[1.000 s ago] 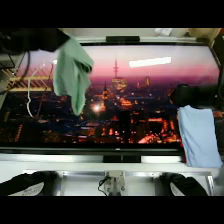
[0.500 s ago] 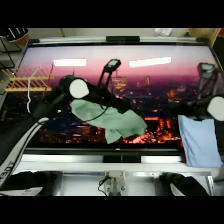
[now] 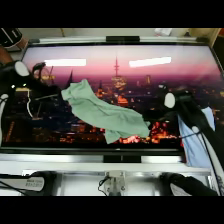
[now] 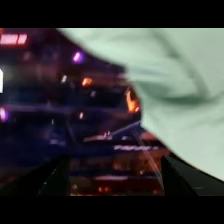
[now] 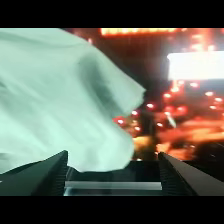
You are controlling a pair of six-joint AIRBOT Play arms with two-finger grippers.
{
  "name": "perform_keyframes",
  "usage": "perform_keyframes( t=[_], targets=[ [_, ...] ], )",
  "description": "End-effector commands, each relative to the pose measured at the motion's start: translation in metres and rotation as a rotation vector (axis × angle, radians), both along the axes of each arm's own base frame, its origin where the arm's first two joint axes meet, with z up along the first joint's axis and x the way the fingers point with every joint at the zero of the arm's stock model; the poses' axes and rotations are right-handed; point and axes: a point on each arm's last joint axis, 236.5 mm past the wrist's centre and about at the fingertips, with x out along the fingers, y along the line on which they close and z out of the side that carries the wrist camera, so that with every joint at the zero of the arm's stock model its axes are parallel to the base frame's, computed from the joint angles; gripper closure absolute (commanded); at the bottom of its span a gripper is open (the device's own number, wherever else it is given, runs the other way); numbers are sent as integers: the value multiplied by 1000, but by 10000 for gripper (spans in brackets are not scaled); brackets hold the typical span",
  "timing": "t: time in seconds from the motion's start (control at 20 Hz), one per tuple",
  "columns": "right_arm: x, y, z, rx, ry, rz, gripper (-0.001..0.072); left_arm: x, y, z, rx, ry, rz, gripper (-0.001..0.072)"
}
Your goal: Fold the shirts.
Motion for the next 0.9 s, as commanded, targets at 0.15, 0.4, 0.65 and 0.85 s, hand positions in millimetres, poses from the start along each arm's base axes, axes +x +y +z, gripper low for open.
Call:
perform_keyframes(
  t=[0.15, 0.4, 0.65, 0.85],
  targets=[
    [-10, 21, -36, 116, 144, 23, 44, -6, -6, -54, -194, 18, 154, 63],
    [-24, -5, -29, 194, 244, -13, 44, 14, -64, -77, -245, -17, 114, 63],
    [-20, -11, -48, 187, 233, -52, 44, 17, -84, -97, -288, 11, 126, 105],
    [-27, 8, -72, 265, 317, -84, 44, 20, -85, -99, -282, -7, 107, 423]
  ],
)
